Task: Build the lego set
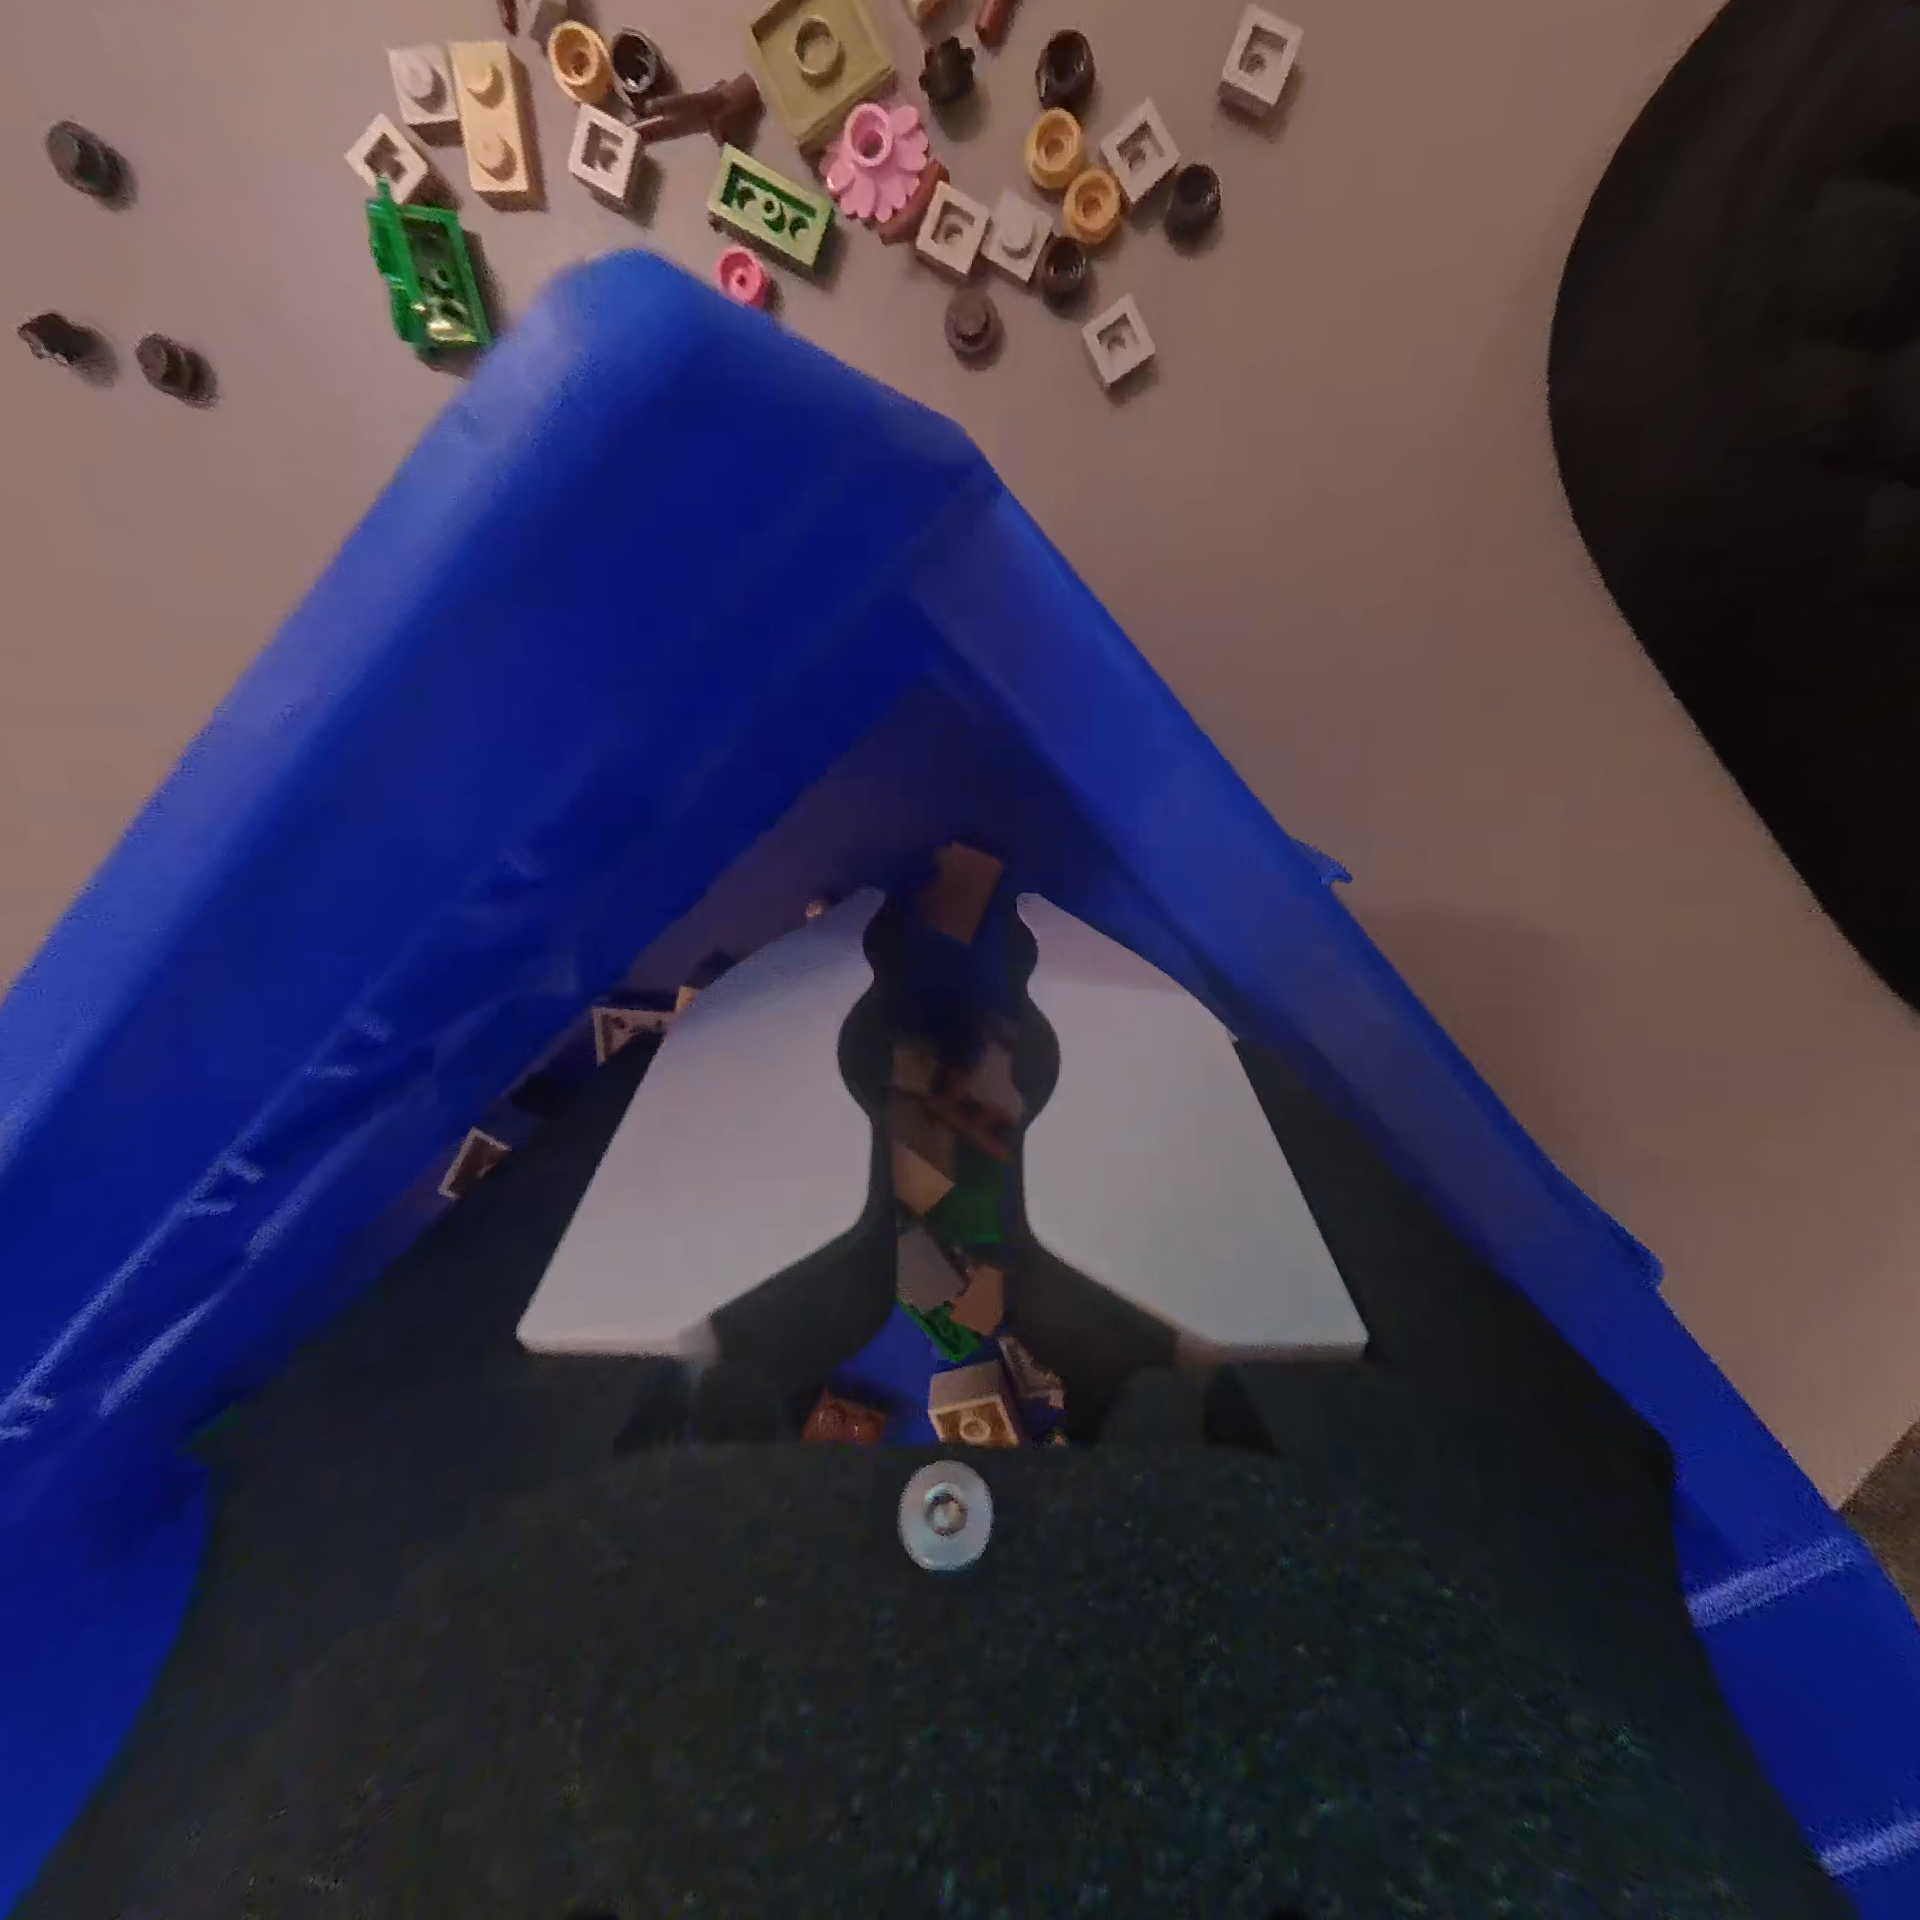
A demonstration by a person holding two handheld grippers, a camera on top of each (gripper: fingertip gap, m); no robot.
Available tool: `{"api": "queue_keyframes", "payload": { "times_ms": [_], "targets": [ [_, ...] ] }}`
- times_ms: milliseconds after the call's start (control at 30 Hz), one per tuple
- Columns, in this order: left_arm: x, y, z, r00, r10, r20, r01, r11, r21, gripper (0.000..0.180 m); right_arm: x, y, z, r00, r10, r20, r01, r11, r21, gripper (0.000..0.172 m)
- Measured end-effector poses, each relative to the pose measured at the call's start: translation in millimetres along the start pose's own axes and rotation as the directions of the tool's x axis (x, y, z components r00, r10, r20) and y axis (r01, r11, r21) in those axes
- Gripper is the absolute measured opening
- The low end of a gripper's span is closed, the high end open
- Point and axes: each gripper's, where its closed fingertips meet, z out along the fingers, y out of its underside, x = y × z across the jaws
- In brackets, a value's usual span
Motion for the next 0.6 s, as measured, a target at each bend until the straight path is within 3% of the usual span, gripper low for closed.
{"api": "queue_keyframes", "payload": {
  "times_ms": [167,333,467,600],
  "targets": [
    [-8.1,-0.3,-2.8,0.999,0.009,0.045,-0.008,1.0,-0.004,0.012,0.0,-2.0,1.6,1.0,0.005,0.004,-0.005,1.0,0.004,0.0],
    [-14.1,-19.0,-45.3,0.978,-0.004,0.207,-0.013,0.997,0.081,0.011,-8.7,-16.2,2.3,0.999,-0.006,0.042,0.004,0.999,0.053,0.0],
    [-5.5,-58.8,-87.8,0.942,0.013,0.336,-0.079,0.98,0.183,0.011,-22.7,-46.9,6.0,0.995,-0.005,0.098,-0.009,0.99,0.14,0.0],
    [12.3,-115.6,-104.7,0.898,0.045,0.437,-0.184,0.942,0.282,0.012,-33.5,-89.2,13.9,0.978,0.125,0.168,-0.163,0.959,0.23,0.007]
  ]
}}
